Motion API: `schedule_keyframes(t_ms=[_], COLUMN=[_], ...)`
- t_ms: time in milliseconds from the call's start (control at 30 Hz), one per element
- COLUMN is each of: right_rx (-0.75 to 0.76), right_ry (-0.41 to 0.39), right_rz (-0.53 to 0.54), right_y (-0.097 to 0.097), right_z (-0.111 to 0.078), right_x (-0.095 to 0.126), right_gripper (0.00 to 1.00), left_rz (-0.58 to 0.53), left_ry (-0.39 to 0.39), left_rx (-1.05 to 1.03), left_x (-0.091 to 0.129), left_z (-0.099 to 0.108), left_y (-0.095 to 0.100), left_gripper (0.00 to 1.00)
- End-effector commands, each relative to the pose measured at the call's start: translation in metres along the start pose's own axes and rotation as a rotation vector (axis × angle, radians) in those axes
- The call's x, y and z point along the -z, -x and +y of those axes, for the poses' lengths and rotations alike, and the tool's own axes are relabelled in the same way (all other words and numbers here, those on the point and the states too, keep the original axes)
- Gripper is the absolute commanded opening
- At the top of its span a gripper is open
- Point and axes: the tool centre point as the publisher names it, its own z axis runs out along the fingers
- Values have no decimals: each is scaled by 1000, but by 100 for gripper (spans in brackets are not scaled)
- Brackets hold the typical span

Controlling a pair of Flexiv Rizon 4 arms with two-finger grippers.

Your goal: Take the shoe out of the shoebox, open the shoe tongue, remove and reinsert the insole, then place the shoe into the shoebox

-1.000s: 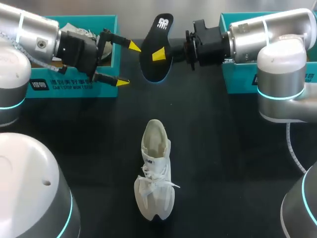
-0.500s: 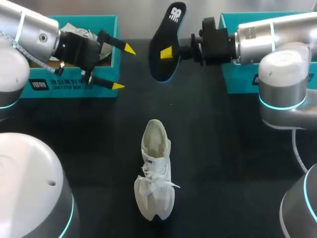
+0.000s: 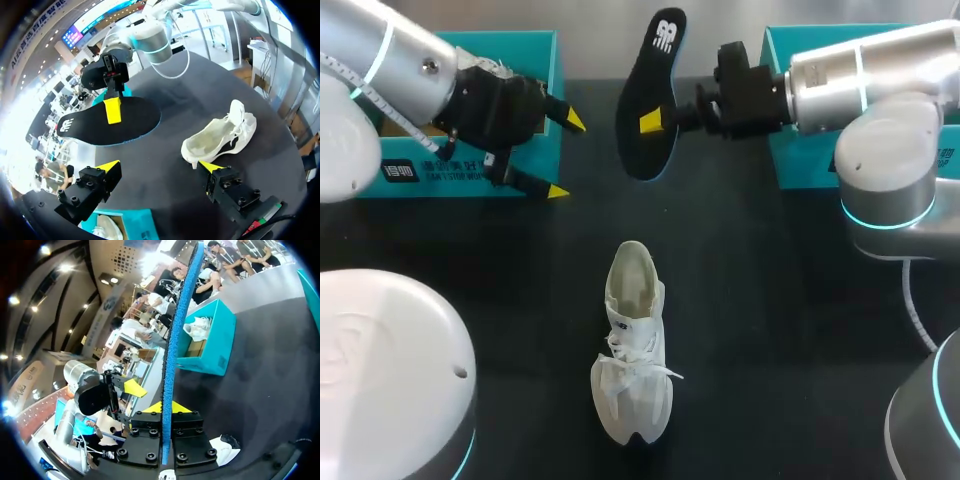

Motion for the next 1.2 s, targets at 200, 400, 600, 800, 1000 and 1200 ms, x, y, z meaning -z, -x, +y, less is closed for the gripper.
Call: schedule_keyframes(t_ms=[200, 400, 600, 800, 1000, 1200], right_rx=[56, 134, 213, 229, 229, 249], right_ry=[23, 12, 5, 5, 5, -1], right_rz=[-8, 4, 20, 28, 28, 19], right_y=[19, 28, 30, 32, 32, 35], right_z=[-12, -19, -32, -38, -38, -44], right_x=[-4, -5, -7, -9, -9, -14], right_gripper=[0, 0, 0, 0, 0, 0], left_rz=[43, 84, 141, 187, 187, 223], left_ry=[68, 136, 136, 117, 117, 98], left_rx=[112, 190, 219, 249, 249, 265], left_x=[-14, -20, -32, -38, -38, -54], left_z=[5, 15, 23, 26, 26, 37], left_y=[-10, -24, -40, -46, -46, -54], left_gripper=[100, 100, 100, 100, 100, 100])
